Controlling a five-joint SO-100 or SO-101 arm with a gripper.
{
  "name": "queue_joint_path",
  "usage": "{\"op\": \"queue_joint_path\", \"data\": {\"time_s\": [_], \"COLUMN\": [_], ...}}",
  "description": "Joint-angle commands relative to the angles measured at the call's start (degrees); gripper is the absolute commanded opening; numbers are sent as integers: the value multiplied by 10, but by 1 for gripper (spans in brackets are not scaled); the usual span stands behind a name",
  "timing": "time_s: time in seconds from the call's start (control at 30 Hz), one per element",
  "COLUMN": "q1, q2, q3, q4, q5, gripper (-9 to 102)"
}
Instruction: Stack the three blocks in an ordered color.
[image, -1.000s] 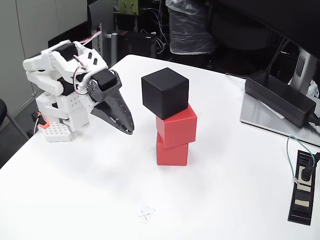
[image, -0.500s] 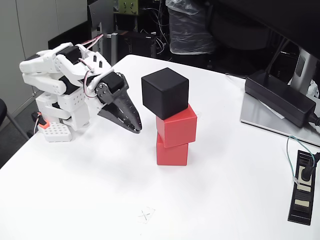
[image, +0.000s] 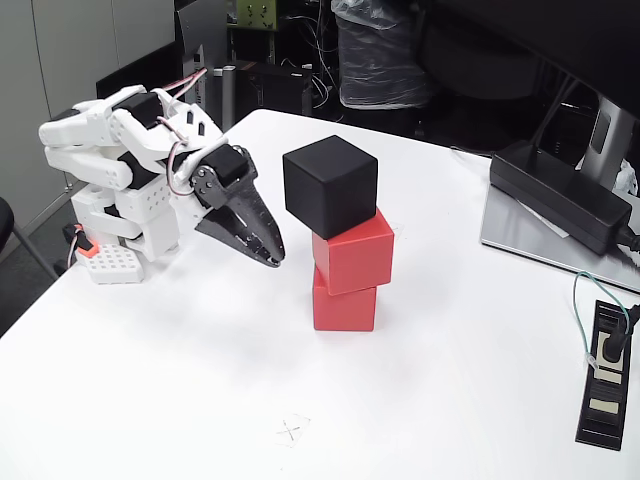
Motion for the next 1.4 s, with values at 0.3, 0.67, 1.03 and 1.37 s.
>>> {"op": "queue_joint_path", "data": {"time_s": [0.3,0.67,1.03,1.37], "q1": [4,11,11,11], "q2": [0,0,1,1], "q3": [-4,-4,-4,-4], "q4": [-9,-9,-9,-10], "q5": [-2,4,28,88], "gripper": [0,0,0,0]}}
